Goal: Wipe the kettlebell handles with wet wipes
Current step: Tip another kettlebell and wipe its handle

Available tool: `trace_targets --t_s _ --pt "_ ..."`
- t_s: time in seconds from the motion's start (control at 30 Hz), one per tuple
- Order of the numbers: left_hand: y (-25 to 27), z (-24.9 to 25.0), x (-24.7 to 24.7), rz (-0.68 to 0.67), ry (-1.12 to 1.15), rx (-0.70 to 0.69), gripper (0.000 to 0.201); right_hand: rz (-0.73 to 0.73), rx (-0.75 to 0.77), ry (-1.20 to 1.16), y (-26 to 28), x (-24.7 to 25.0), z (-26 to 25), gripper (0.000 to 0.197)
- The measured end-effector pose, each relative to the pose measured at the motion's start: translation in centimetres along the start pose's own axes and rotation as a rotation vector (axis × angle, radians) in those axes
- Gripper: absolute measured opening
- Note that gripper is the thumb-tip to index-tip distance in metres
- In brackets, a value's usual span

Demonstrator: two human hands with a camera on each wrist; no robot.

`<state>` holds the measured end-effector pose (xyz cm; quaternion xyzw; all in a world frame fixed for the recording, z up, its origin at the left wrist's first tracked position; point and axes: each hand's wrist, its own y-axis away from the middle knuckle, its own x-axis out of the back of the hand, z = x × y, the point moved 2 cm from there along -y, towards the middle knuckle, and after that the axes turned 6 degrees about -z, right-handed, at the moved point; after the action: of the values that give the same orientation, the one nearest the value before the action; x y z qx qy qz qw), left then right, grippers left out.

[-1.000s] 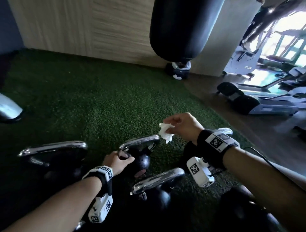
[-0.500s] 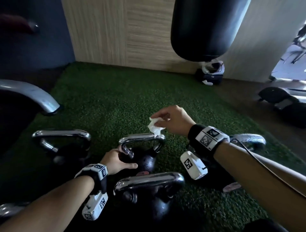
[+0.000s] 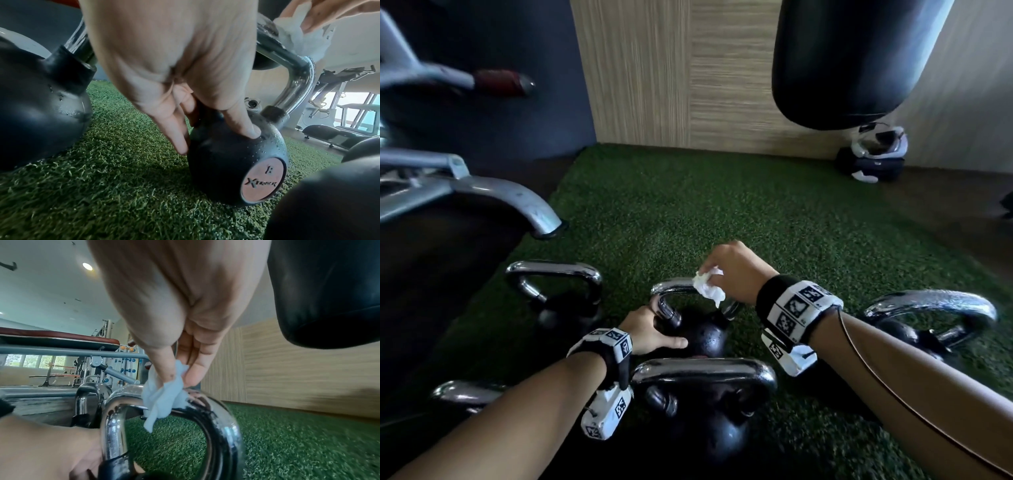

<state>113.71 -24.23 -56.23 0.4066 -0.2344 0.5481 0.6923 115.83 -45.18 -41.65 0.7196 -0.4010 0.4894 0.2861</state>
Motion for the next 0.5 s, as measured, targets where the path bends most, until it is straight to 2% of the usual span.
trace_targets --t_s 0.1,0.27,0.4,0.5 --pt "0.1 -0.2 -0.2 -0.003 0.011 0.009 0.107 -0.001 -0.032 0.007 -0.2 0.6 0.9 0.023" --pt "0.0 -0.1 -0.6 0.019 0.012 0.047 0.094 0.011 -0.02 0.009 -0.2 0.0 0.9 0.024" --pt "0.3 0.0 -0.7 0.027 0.028 0.072 0.09 0.027 -0.092 0.022 0.6 0.7 2.8 0.02" --pt "0.5 0.2 -0.5 0.016 0.025 0.064 0.089 0.025 -0.124 0.056 0.7 1.3 2.2 0.023"
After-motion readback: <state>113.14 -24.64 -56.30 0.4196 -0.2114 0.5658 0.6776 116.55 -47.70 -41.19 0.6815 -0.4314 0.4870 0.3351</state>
